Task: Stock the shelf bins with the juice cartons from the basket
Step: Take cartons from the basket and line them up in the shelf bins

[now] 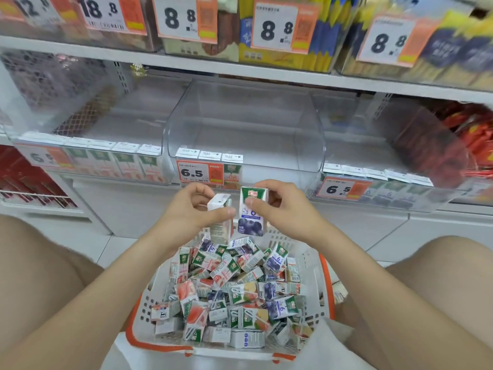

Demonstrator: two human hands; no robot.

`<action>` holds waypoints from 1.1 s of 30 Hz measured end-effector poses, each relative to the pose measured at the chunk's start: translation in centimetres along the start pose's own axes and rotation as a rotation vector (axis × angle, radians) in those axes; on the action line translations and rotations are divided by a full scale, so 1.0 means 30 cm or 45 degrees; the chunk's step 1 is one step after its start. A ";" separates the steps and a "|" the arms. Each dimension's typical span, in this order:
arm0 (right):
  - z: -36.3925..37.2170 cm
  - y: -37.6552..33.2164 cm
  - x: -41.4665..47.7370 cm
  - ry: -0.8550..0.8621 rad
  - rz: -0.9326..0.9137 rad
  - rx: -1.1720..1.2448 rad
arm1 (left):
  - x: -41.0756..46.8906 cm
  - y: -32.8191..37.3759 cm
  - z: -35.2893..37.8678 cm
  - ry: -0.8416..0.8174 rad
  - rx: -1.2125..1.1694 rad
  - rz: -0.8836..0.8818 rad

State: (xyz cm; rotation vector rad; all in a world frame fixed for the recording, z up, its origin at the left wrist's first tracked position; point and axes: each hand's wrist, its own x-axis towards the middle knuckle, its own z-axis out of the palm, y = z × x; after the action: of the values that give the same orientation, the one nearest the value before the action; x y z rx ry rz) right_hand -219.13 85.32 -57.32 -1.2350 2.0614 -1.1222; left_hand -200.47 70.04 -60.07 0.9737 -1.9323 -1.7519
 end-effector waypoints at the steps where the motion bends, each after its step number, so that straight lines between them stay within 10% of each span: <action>1: -0.009 -0.010 -0.003 0.025 0.004 -0.009 | 0.002 0.016 0.013 0.008 -0.014 0.027; 20: -0.650 0.129 -0.076 0.853 -0.101 -0.513 | 0.051 0.291 0.495 -0.067 0.636 0.841; 33: -1.026 0.470 -0.142 0.697 0.270 -1.208 | 0.130 0.316 0.941 -0.247 0.936 1.025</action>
State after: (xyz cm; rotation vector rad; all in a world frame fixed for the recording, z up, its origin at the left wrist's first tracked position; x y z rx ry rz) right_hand -246.58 104.97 -52.38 -1.0802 3.2544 -0.3555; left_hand -224.48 87.73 -56.39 0.1023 -2.6345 -0.7027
